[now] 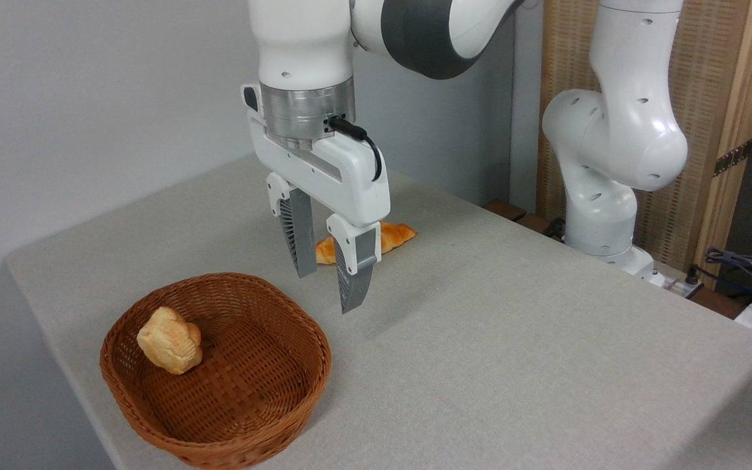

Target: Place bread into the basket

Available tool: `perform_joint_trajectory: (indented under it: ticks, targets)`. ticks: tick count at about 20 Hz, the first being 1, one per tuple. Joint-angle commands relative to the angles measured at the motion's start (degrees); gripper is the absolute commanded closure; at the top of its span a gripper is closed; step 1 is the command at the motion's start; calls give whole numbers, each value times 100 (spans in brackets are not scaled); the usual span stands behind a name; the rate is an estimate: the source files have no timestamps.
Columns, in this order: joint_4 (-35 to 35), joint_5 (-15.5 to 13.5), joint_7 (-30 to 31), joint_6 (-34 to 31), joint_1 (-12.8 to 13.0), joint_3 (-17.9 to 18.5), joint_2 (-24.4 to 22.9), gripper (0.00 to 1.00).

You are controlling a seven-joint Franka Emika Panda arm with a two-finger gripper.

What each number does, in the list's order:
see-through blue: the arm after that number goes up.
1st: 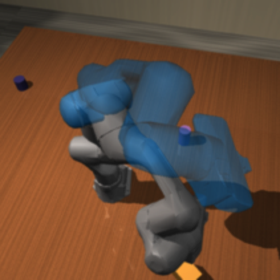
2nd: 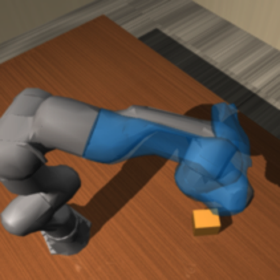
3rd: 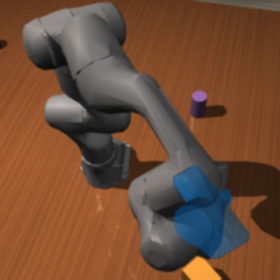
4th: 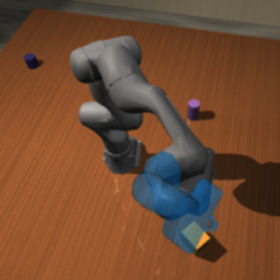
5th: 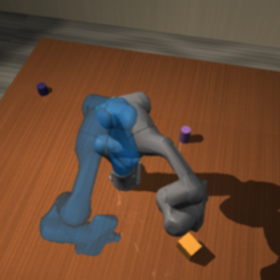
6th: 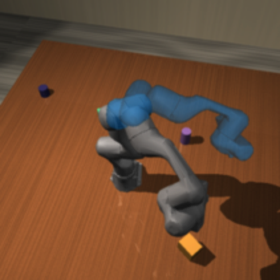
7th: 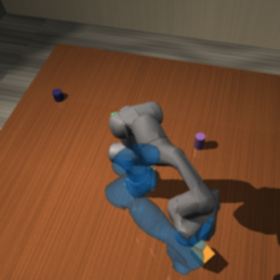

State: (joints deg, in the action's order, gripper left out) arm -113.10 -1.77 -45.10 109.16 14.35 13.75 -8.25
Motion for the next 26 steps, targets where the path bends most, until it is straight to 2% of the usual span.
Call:
perform_joint_trajectory:
  ticks: [1,22,24,26]
  targets:
    - [51,-34,-25,-106,50,75,-45,0]
    - [42,-34,-42,-342,67,23,-53,0]
    - [-37,-34,-42,-404,199,-91,-45,0]
    - [-168,-69,-42,-396,488,-180,-10,0]
